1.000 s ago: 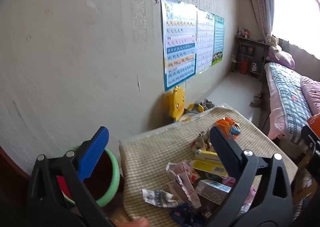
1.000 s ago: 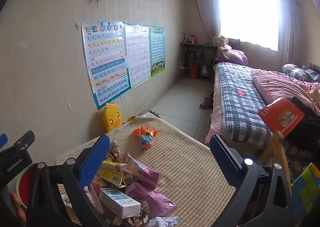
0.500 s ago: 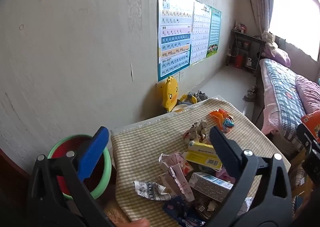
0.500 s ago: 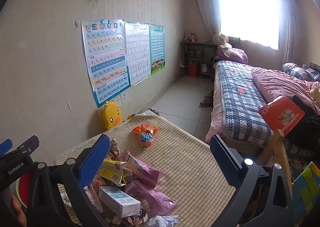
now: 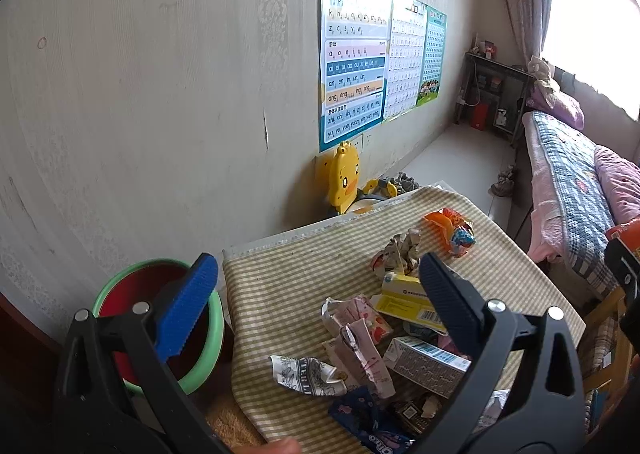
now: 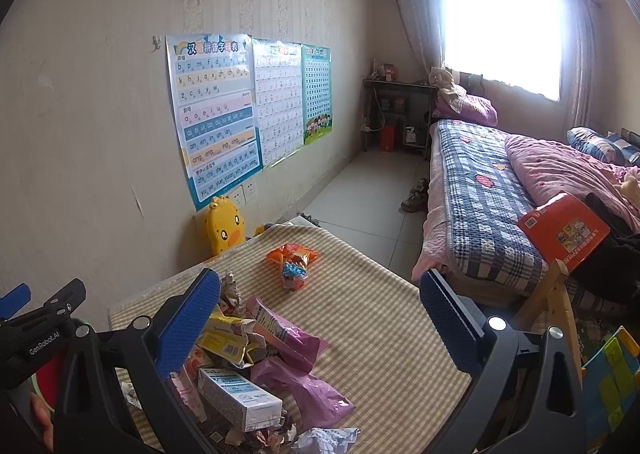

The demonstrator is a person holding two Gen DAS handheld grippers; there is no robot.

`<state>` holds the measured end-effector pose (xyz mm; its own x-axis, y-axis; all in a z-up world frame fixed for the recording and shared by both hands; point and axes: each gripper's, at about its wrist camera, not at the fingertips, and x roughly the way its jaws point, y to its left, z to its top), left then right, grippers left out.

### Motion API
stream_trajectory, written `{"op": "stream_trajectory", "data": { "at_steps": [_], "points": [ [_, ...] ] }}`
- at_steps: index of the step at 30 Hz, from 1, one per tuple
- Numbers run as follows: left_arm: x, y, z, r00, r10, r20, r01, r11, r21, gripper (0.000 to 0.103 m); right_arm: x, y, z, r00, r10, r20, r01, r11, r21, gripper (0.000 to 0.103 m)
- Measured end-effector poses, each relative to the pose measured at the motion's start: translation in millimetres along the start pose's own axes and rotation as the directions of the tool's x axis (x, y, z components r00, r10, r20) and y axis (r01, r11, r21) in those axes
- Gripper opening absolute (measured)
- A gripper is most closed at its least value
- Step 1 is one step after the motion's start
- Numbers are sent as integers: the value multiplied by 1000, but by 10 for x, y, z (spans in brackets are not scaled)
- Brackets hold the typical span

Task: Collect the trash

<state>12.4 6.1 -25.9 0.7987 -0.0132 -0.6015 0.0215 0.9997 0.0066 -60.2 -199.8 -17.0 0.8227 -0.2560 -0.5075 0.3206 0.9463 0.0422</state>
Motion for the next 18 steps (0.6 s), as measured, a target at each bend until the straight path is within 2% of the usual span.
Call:
{"op": "stream_trajectory", "data": {
  "at_steps": [18],
  "points": [
    [10, -29, -15, 1000, 7, -7, -7, 1000, 7, 99, -2, 15, -11, 1000, -1, -2, 1, 1000, -1, 96]
  ]
}}
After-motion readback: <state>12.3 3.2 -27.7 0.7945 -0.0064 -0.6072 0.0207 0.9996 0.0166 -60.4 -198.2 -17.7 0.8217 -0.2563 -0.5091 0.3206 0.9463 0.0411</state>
